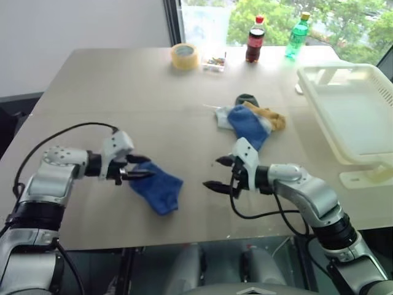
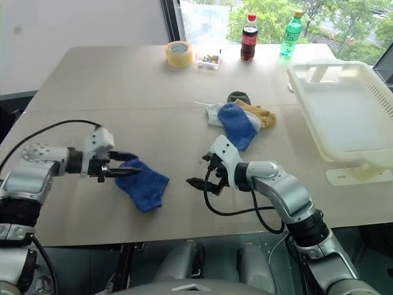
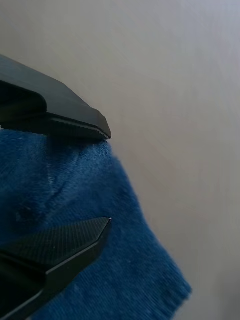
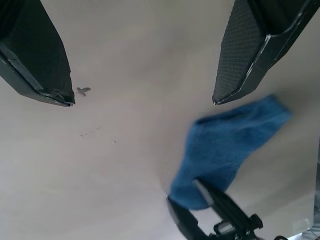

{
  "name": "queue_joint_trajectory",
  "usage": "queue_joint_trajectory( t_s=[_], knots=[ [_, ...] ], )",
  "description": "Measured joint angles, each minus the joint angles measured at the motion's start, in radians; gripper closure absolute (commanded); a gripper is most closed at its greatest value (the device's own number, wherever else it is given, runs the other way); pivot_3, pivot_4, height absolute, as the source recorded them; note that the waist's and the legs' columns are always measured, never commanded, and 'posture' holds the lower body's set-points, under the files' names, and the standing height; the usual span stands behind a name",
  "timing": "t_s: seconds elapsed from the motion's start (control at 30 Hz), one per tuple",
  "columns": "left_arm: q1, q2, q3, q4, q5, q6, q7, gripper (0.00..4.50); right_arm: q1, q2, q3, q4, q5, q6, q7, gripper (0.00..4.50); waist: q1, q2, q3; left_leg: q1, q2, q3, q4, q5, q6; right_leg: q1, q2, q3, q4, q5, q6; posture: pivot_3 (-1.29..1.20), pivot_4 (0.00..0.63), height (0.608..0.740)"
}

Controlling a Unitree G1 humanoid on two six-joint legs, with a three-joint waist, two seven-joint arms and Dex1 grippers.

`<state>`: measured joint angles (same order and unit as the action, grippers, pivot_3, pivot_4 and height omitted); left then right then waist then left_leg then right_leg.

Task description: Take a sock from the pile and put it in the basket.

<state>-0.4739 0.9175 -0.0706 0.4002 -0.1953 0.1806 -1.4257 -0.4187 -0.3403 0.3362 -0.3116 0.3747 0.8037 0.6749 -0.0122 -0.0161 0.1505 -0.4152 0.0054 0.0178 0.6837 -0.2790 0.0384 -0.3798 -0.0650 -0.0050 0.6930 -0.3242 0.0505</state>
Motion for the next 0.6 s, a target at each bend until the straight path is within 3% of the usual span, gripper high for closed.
queue_joint_trajectory(
  t_s=[0.07,0.2,0.33,0.5,0.53,0.6],
  knots=[
    [-0.051,-0.001,-0.031,0.059,0.036,-0.045,-0.029,2.81,0.011,-0.002,-0.002,-0.003,-0.001,0.000,-0.010,0.00,0.000,0.000,0.000,0.000,0.000,0.000,0.000,0.000,0.000,0.000,0.000,0.000,0.001,0.000,0.000,0.00,0.150,0.740],
    [-0.093,-0.031,-0.053,0.120,0.064,-0.080,-0.037,4.39,0.054,-0.026,-0.032,-0.044,0.000,0.005,-0.037,0.00,-0.001,0.002,-0.001,0.001,0.000,0.000,0.001,-0.002,0.004,0.001,0.000,0.001,0.001,0.000,0.000,0.00,0.150,0.740],
    [-0.097,-0.123,-0.003,0.093,0.025,0.126,0.057,4.48,0.076,-0.048,-0.083,-0.085,0.000,0.018,-0.070,0.00,0.013,0.004,-0.002,0.002,0.000,-0.002,0.003,-0.002,0.006,0.002,-0.001,-0.002,0.003,0.000,0.001,0.00,0.150,0.740],
    [-0.067,-0.358,0.133,-0.125,-0.049,0.518,0.432,4.48,0.112,-0.077,-0.146,-0.151,0.002,0.041,-0.109,0.00,0.029,0.003,-0.002,0.001,-0.002,-0.007,0.006,0.001,0.009,0.004,-0.004,-0.002,0.005,0.002,0.004,0.00,0.150,0.740],
    [-0.067,-0.361,0.135,-0.128,-0.050,0.522,0.437,4.48,0.112,-0.077,-0.147,-0.151,0.002,0.042,-0.110,0.00,0.029,0.003,-0.002,0.001,-0.002,-0.007,0.006,0.001,0.009,0.004,-0.004,-0.002,0.004,0.002,0.004,0.00,0.150,0.740],
    [-0.058,-0.454,0.200,-0.226,-0.068,0.665,0.605,4.48,0.118,-0.082,-0.160,-0.165,0.001,0.046,-0.126,0.00,0.023,0.003,-0.002,0.001,-0.002,-0.006,0.005,0.001,0.009,0.005,-0.004,0.000,0.005,0.003,0.005,0.00,0.150,0.740]
  ],
)
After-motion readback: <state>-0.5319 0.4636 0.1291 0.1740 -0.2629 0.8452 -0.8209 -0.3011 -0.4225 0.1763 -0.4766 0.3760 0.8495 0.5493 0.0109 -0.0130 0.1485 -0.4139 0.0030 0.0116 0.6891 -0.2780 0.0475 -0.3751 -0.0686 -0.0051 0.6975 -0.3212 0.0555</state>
